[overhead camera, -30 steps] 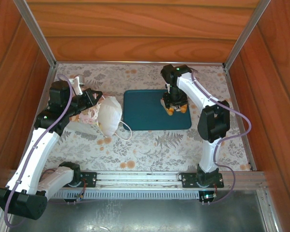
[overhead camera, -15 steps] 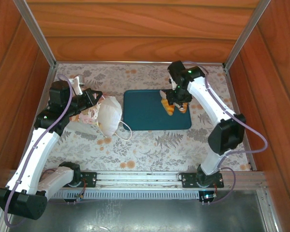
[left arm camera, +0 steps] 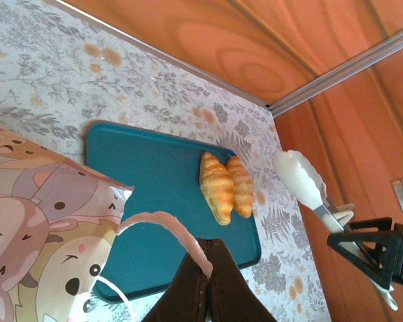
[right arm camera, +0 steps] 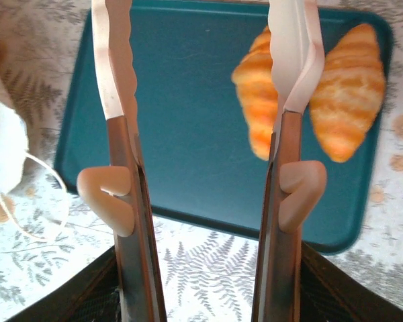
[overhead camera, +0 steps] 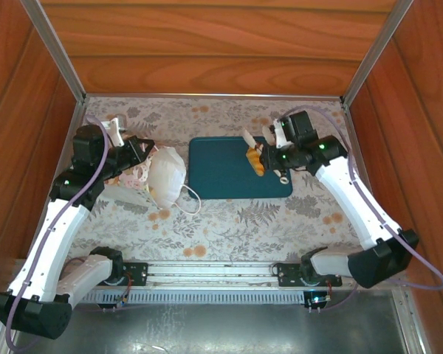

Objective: Take the fake bread out of the paper bag

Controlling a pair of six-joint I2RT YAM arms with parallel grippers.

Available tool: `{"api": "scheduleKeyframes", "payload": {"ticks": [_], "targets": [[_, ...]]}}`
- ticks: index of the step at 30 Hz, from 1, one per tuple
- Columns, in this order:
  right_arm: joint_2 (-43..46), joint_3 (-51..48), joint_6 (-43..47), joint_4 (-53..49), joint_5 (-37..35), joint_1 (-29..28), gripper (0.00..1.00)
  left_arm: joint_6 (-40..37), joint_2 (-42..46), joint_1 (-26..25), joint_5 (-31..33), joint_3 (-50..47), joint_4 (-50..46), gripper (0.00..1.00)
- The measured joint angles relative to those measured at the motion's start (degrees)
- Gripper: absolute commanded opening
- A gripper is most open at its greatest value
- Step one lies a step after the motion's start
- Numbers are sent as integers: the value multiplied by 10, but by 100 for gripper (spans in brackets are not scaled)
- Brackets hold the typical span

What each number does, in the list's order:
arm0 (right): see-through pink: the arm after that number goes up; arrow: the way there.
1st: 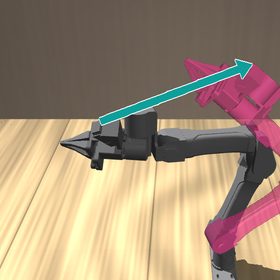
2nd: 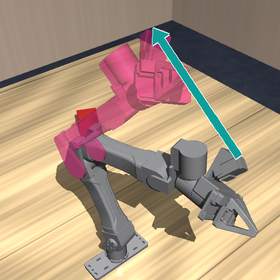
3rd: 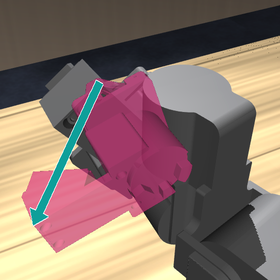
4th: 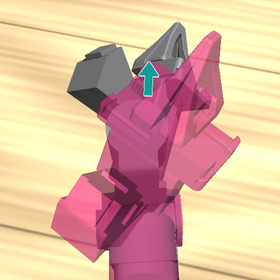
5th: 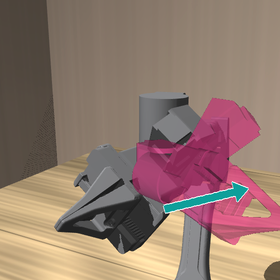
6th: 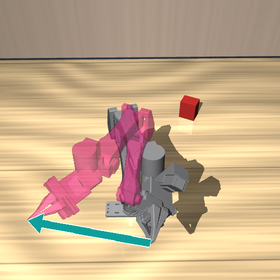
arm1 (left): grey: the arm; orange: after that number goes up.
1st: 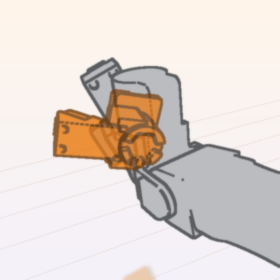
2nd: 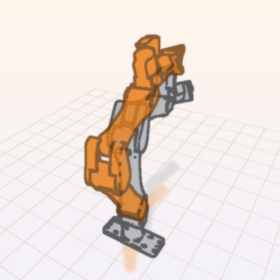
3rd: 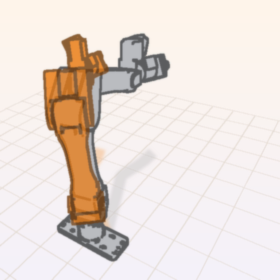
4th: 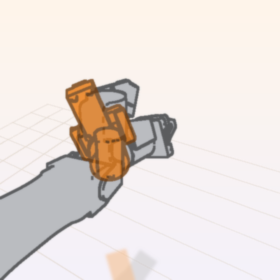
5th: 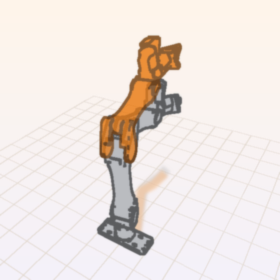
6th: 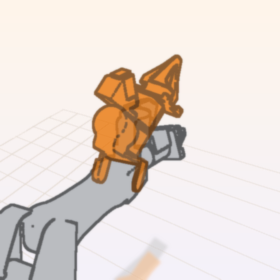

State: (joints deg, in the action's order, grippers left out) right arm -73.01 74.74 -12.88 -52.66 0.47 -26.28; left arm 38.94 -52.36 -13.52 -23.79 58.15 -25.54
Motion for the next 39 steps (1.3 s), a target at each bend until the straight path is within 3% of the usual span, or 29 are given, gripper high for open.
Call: {"api": "scheduleKeyframes", "payload": {"ticks": [9, 17, 27, 39], "targets": [[94, -113, -6, 85, 133, 0, 56, -19, 18, 0, 29, 0, -41, 0], [97, -163, -8, 132, 230, -41, 54, -21, 30, 0, 55, 1, -71, 0], [57, -188, 0, 191, 242, -201, 53, -37, 33, 0, 78, 23, -124, 0], [-132, -123, 22, 231, 188, -335, 53, -39, 33, 0, 96, 23, -143, 0]]}}
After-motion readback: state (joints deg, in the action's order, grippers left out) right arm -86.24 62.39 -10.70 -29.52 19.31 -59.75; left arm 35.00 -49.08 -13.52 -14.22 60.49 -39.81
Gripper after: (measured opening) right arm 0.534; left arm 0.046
